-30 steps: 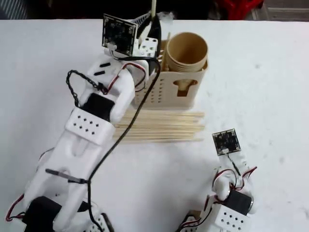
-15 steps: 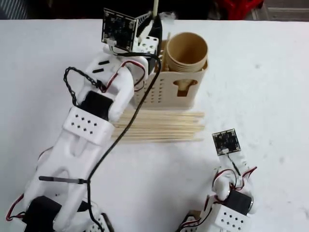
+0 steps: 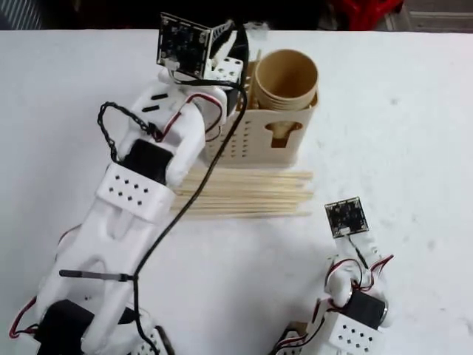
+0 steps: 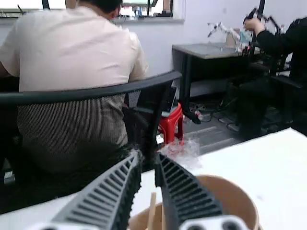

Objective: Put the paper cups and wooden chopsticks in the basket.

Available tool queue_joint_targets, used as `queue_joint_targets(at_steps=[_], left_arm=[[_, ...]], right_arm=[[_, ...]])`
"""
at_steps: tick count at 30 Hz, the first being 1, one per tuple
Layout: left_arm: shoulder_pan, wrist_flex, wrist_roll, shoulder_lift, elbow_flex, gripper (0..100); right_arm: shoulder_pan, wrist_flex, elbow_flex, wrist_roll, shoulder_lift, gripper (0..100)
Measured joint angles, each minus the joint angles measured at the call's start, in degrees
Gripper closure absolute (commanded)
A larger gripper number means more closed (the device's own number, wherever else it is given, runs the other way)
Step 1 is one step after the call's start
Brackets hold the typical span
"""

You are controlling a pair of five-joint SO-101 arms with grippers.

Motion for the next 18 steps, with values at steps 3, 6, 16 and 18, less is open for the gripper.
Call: queue_joint_targets(at_steps=[3,6,16,18], left_arm=[[0.00,2.64,0.00,0.00,0.00,92],[0.00,5.89,0.00,0.00,0.00,92],[11.34,43.52,-15.82,-5.54,-0.09,92],[14.33,49.93,-20.92,-5.89,0.26,92]], right_arm=[[0.00,0.00,0.00,0.00,0.00,98.1],[0.00,0.00,0.00,0.00,0.00,98.1],[0.00,0.00,0.00,0.00,0.00,98.1],[0.00,0.00,0.00,0.00,0.00,98.1]])
